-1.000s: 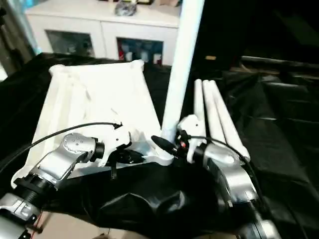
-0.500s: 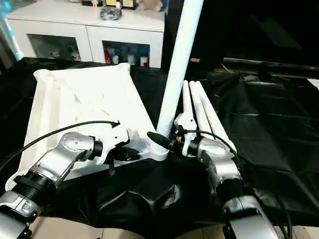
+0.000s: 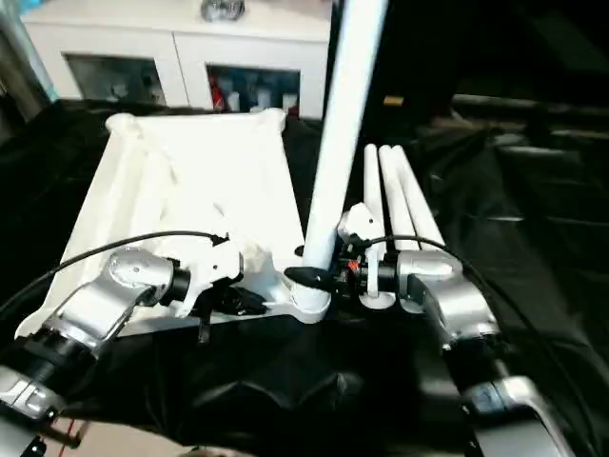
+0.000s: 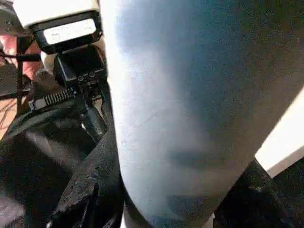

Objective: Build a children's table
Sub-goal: Insert table leg to table base

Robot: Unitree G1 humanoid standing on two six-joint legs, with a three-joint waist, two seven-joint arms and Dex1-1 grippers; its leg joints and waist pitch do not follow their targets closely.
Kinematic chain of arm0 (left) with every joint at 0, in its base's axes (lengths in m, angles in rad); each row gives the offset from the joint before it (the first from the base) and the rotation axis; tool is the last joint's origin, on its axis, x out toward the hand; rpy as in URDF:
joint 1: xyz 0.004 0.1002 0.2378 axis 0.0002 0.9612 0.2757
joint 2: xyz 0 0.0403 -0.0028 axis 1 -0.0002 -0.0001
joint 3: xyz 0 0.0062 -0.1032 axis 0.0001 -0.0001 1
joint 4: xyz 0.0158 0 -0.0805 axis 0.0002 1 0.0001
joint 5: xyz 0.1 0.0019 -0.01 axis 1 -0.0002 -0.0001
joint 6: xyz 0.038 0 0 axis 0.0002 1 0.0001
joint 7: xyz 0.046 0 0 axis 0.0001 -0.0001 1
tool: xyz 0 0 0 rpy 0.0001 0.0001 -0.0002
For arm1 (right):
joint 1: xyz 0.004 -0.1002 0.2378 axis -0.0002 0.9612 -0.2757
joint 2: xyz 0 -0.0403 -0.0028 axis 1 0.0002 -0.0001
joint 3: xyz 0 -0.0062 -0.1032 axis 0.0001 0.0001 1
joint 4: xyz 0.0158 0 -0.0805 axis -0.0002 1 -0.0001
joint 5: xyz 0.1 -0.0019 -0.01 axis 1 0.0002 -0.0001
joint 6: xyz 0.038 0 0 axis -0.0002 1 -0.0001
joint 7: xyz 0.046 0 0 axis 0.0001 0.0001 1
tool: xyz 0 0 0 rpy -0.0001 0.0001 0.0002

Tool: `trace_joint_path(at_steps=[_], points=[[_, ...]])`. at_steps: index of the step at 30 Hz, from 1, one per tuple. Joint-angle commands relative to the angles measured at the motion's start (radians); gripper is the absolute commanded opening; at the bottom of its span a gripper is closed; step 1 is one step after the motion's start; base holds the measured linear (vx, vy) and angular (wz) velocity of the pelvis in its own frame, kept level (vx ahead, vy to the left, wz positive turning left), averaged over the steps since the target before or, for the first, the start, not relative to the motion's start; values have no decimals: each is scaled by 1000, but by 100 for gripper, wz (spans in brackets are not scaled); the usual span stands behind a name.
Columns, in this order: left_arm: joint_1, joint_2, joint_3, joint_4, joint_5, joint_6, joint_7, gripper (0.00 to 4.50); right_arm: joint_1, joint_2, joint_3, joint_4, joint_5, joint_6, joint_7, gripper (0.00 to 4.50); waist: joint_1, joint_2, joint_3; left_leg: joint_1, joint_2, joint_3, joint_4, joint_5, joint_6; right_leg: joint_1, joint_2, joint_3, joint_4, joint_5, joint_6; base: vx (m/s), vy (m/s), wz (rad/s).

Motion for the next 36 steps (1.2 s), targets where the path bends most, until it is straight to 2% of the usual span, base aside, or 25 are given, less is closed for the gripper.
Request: trace_joint_path(at_steps=[1, 2, 4, 7, 11, 15, 20, 21, 22, 24, 25, 27, 28, 29, 32, 36], points=[[10, 6, -21, -11, 15, 7, -10, 0, 32, -13, 50, -29, -36, 48, 3, 189, 1, -2, -60, 17, 61, -13, -56, -107, 86, 39, -81, 48, -47, 47, -255, 0, 0, 0], [10, 7, -21, -12, 16, 7, -10, 0, 34, -15, 51, -38, -35, 54, -1, 189, 1, -2, -60, 17, 61, -13, -56, -107, 86, 39, -81, 48, -47, 47, -255, 0, 0, 0], [13, 11, -19, -13, 23, 5, -9, 0, 46, -25, 61, -90, -38, 83, -24, 189, 1, -2, -53, 20, 63, -16, -63, -161, 53, 38, -82, 49, -58, -63, -236, 0, 0, 0], [16, 14, -17, -15, 30, 2, 0, 0, 58, -27, 60, -127, -36, 105, -39, 189, 1, -2, -50, 23, 64, -16, -67, -196, 27, 36, -84, 52, -64, -131, -220, 0, 0, 0], [24, 21, -11, -25, 37, 4, 14, 0, 81, -16, 48, -166, -46, 120, -77, 189, 0, -1, -50, 22, 63, -17, -69, -204, 10, 36, -83, 54, -64, -145, -205, 0, 0, 0], [37, 21, 7, -38, 47, 16, 57, 0, 105, 4, 22, -171, -60, 83, -146, 189, -2, -2, -50, 21, 61, -17, -67, -193, 10, 37, -84, 53, -63, -121, -207, 0, 0, 0], [41, 7, 26, -40, 37, 40, 83, 0, 141, 40, -31, -177, -39, 62, -211, 189, -11, -1, -44, 23, 61, -20, -73, -260, -8, 33, -84, 54, -73, -225, -192, 0, 0, 0], [41, 6, 27, -41, 37, 44, 85, 0, 159, 49, -42, -179, -39, 41, -228, 189, -10, 7, -44, 25, 61, -21, -73, -275, -15, 31, -86, 55, -75, -245, -185, 0, 0, 0], [42, 5, 27, -42, 38, 47, 89, 0, 175, 55, -48, -180, -40, 22, -240, 189, -11, 9, -43, 26, 60, -22, -75, -295, -22, 31, -86, 55, -79, -265, -178, 0, 0, 0], [41, 3, 28, -41, 39, 49, 96, 0, 190, 57, -44, -177, -48, -1, -247, 189, -13, 4, -45, 26, 60, -22, -75, -296, -24, 32, -84, 55, -79, -260, -173, 0, 0, 0], [41, 1, 28, -42, 39, 52, 100, 0, 212, 56, -35, -178, -65, -45, -254, 189, -13, 11, -45, 25, 60, -23, -75, -293, -23, 31, -83, 55, -78, -250, -176, 0, 0, 0], [41, 0, 27, -43, 38, 55, 103, 0, 234, 50, -25, -191, -83, -74, -261, 189, -14, 9, -46, 24, 59, -22, -74, -286, -19, 33, -82, 55, -77, -223, -179, 0, 0, 0], [41, 0, 27, -43, 38, 55, 103, 0, 234, 50, -25, -191, -83, -74, -261, 189, -14, 8, -46, 24, 59, -21, -73, -279, -15, 34, -81, 55, -75, -209, -182, 0, 0, 0], [41, 0, 27, -43, 38, 56, 104, 0, 243, 48, -20, -199, -90, -82, -260, 189, -14, 12, -47, 23, 58, -22, -73, -276, -14, 35, -81, 54, -73, -202, -186, 0, 0, 0], [39, -2, 25, -42, 39, 59, 104, 0, 248, 45, -13, -205, -100, -84, -251, 189, -15, 14, -46, 24, 59, -22, -74, -282, -11, 35, -80, 54, -74, -193, -191, 0, 0, 0], [34, -3, 22, -38, 34, 55, 91, 0, 236, 40, -3, -192, -91, -65, -227, 189, -15, 12, -47, 25, 59, -22, -73, -282, -5, 35, -80, 54, -74, -195, -198, 0, 0, 0]])
